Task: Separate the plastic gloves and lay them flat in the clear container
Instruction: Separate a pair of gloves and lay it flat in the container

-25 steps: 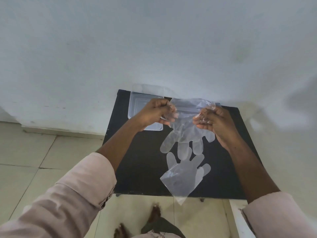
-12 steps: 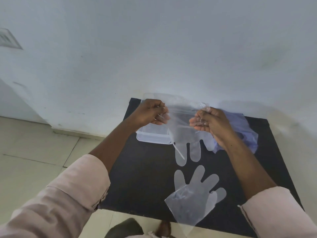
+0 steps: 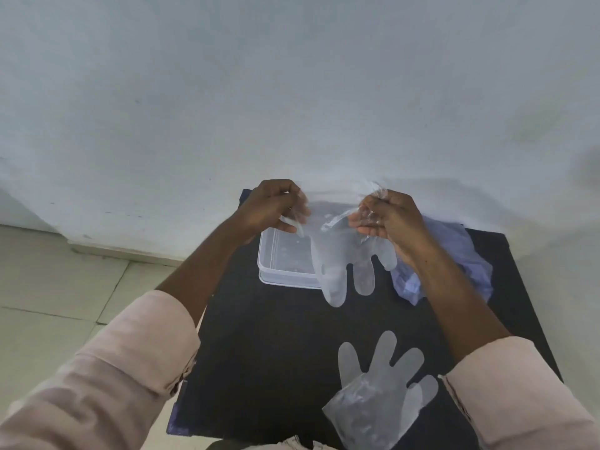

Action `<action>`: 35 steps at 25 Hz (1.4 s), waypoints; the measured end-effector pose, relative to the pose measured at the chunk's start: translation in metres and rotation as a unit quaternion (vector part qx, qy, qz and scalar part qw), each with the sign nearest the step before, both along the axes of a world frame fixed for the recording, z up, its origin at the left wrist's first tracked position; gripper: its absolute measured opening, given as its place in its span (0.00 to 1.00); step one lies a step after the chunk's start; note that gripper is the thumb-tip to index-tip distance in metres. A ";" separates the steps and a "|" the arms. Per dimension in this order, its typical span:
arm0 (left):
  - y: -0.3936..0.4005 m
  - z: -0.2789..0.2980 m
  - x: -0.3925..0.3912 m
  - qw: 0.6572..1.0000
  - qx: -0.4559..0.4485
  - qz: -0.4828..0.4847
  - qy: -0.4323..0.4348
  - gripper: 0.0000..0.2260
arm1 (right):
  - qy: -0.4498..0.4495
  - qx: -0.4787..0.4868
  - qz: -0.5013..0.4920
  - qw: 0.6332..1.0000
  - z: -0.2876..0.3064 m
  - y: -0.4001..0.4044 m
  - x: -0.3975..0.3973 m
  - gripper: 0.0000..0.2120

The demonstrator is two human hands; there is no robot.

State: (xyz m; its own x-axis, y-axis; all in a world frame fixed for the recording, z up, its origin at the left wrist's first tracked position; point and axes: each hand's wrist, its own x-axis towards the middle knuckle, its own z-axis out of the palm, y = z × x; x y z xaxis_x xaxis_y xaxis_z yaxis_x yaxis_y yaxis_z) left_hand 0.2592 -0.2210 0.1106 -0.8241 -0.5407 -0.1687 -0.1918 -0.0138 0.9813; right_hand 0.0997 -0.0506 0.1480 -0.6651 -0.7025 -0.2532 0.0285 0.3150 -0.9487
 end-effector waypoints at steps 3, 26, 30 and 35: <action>-0.011 -0.002 -0.005 0.998 0.040 -0.039 0.014 0.12 | 0.020 0.007 -0.011 1.000 0.004 -0.015 0.005 0.08; -0.112 -0.027 -0.096 0.994 0.053 0.096 -0.029 0.10 | 0.018 -0.031 -0.084 0.996 -0.069 -0.143 -0.063 0.10; -0.117 -0.012 -0.107 0.989 -0.040 0.133 0.057 0.11 | 0.094 -0.145 -0.097 0.980 -0.060 -0.159 -0.075 0.10; -0.088 -0.045 -0.080 0.965 -0.178 0.144 0.129 0.12 | 0.133 -0.262 -0.080 0.952 -0.085 -0.139 -0.055 0.11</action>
